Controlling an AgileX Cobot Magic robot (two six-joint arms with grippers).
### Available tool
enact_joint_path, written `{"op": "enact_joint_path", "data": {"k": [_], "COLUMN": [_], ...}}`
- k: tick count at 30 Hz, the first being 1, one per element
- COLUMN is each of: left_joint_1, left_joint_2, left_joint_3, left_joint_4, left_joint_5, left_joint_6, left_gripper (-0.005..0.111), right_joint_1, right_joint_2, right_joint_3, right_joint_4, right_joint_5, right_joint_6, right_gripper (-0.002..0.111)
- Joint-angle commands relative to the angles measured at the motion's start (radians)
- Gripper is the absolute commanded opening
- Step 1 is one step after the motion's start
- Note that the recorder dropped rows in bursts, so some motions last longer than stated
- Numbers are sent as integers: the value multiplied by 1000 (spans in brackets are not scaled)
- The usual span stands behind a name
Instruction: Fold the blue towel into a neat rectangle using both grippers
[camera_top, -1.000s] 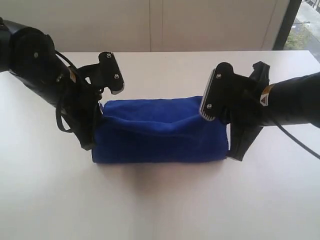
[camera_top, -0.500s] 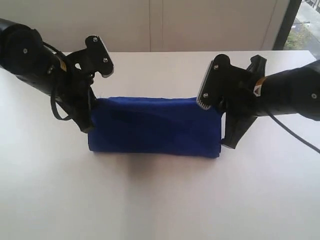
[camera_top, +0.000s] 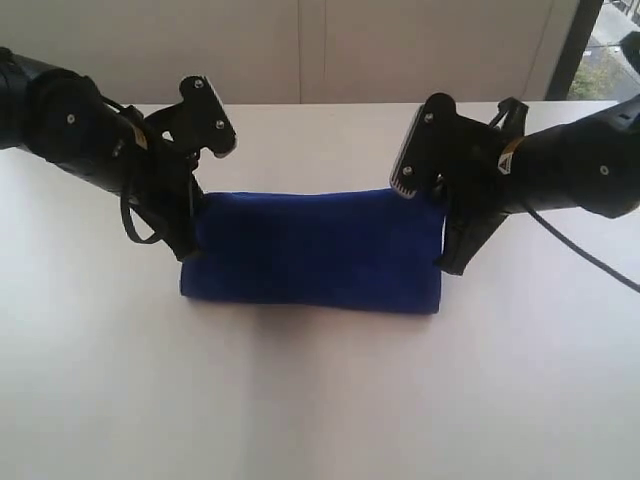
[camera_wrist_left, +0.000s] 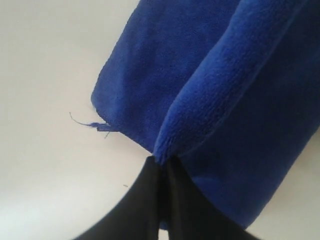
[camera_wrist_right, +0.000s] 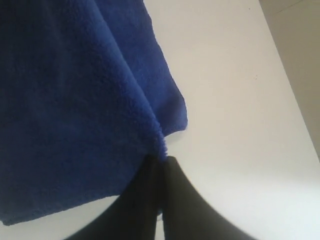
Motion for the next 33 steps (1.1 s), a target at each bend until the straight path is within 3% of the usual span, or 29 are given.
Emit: {"op": "enact_joint_path", "data": {"k": [1,25,33], "left_joint_1": [3,3,56], "left_joint_2": [-4,47,101], "left_joint_3": [-6,-112,-181], "left_joint_4": [-1,-1,-1], "left_joint_5": [-33,-68,-66], "left_joint_6": [-10,-20,-65], "left_gripper": [0,0,0], "right_joint_1": [-11,-30,-30], "right_joint_2": [2,65,121], "right_joint_3": [-8,-69,-109], "right_joint_4": [-2,-2,-2], "right_joint_5": [-38,-100,-134], "right_joint_6": [7,7,7], "right_gripper": [0,0,0]}}
